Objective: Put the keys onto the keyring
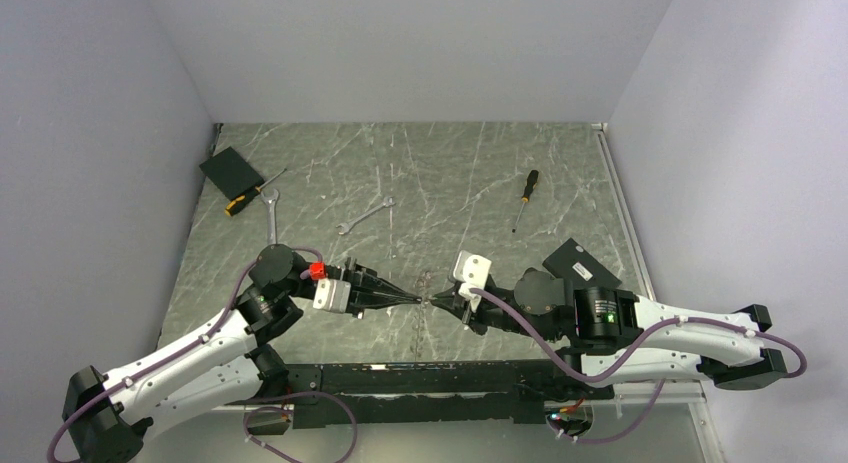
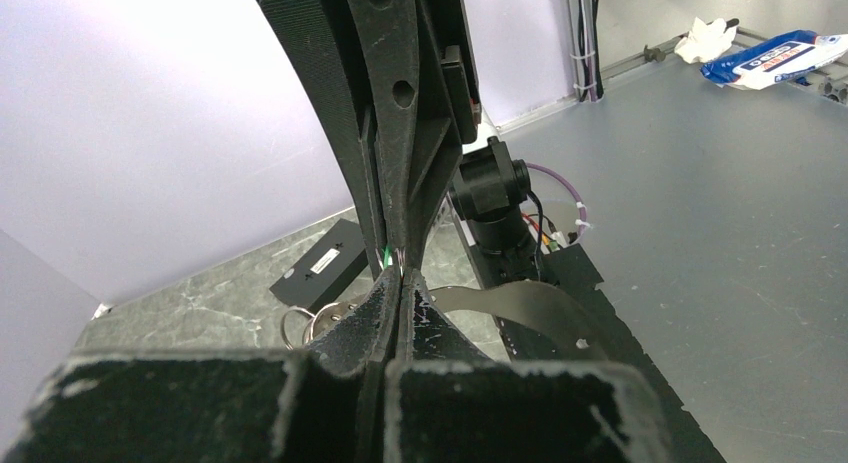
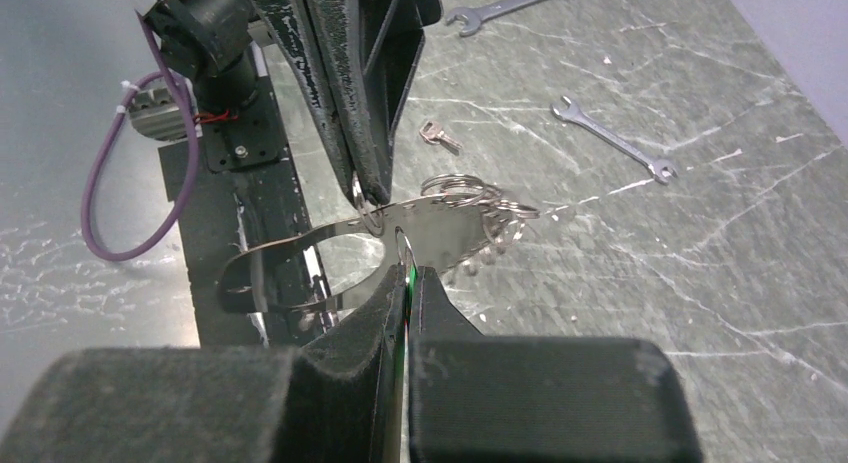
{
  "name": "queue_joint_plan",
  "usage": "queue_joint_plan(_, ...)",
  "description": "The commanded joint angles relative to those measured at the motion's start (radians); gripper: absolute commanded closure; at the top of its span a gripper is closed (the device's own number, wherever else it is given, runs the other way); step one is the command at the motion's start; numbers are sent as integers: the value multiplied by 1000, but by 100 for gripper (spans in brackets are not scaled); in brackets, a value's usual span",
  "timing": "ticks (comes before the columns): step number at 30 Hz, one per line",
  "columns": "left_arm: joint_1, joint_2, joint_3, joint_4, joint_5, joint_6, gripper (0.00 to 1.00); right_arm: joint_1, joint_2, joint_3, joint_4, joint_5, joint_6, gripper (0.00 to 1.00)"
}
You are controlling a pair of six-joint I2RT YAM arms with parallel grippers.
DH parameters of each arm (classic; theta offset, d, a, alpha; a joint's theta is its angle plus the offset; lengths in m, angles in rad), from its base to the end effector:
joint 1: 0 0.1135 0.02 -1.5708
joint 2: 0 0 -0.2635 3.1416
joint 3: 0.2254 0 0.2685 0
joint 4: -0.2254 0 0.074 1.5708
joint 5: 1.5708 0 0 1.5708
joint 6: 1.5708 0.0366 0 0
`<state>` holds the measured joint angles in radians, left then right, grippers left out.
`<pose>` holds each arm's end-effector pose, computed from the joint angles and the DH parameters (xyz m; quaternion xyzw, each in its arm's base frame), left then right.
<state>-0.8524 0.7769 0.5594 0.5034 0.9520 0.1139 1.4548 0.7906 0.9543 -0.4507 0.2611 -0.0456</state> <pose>0.1039 -0.1641 0.3272 0.5723 0.3012 -0.5129 0.5646 0.0311 0.1856 0.3717 -0.4844 0.6341 0.3051 0.5198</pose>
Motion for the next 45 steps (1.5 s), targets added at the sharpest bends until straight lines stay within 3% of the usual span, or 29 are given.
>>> queue_joint_plan(1,-2,-7,3,61,-22,-14,100,7,-4,17,56,-23,-14,100)
queue_joint_plan(21,-2,-8,-7,49,-66,-21,100,31,6,42,41,16,-19,100)
queue_joint_plan(35,-2,-25,-40,109,-105,-89,100,174,34,15,71,321,-142,100)
queue_joint_plan(45,-1,-72,-48,97,-102,-95,100,191,6,-49,133,383,-231,100)
